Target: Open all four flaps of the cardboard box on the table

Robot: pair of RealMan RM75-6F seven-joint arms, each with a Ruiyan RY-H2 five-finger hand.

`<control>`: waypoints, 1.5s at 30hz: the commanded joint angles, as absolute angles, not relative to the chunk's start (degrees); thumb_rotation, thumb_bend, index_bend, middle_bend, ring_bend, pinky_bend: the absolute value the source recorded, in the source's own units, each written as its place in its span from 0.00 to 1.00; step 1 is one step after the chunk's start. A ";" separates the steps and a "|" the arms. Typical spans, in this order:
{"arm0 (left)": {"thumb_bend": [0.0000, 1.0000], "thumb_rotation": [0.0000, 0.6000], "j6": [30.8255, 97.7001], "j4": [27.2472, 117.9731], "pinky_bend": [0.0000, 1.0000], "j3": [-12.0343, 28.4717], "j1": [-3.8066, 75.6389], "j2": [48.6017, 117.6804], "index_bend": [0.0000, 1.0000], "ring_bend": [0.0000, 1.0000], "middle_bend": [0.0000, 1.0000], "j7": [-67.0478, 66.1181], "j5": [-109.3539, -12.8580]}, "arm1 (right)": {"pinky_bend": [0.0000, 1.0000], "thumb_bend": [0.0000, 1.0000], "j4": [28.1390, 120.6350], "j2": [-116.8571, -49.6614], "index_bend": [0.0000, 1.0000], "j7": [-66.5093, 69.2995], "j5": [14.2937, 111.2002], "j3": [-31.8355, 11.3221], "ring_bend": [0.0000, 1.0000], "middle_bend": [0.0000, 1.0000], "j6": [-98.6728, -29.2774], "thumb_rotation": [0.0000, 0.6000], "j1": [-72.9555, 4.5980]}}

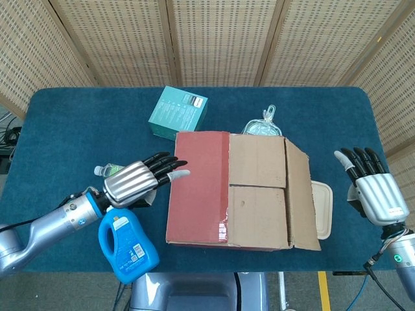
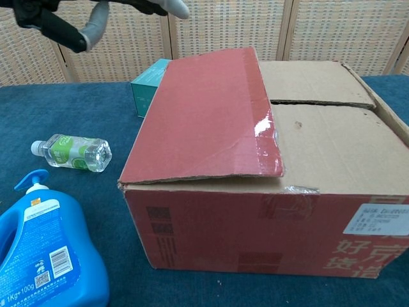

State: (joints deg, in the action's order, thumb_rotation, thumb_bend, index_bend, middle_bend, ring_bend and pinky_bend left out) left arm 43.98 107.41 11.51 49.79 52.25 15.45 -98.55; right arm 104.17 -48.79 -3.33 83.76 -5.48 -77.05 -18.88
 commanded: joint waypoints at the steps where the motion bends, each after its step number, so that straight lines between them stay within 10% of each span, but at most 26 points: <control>1: 1.00 0.86 40.80 106.63 0.00 12.70 53.95 54.17 0.11 0.00 0.01 17.19 -98.62 | 0.01 1.00 104.35 -48.79 0.02 -3.42 84.20 -5.18 0.00 0.08 -77.48 1.00 -18.21; 21: 1.00 0.86 25.94 98.72 0.00 15.80 70.82 68.27 0.23 0.01 0.13 11.79 -86.21 | 0.00 1.00 102.74 -48.01 0.02 -0.60 84.94 -5.09 0.00 0.08 -78.31 1.00 -15.70; 45: 1.00 0.86 25.03 95.99 0.00 12.57 74.07 71.33 0.40 0.14 0.33 2.00 -75.83 | 0.00 1.00 101.37 -48.40 0.02 1.11 84.52 -5.83 0.00 0.08 -78.19 1.00 -14.59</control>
State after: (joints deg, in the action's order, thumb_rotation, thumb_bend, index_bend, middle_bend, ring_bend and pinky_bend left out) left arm 24.85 95.96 12.70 74.03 71.38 2.21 -76.04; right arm 101.37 -48.40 1.10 84.52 -5.82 -78.18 -14.60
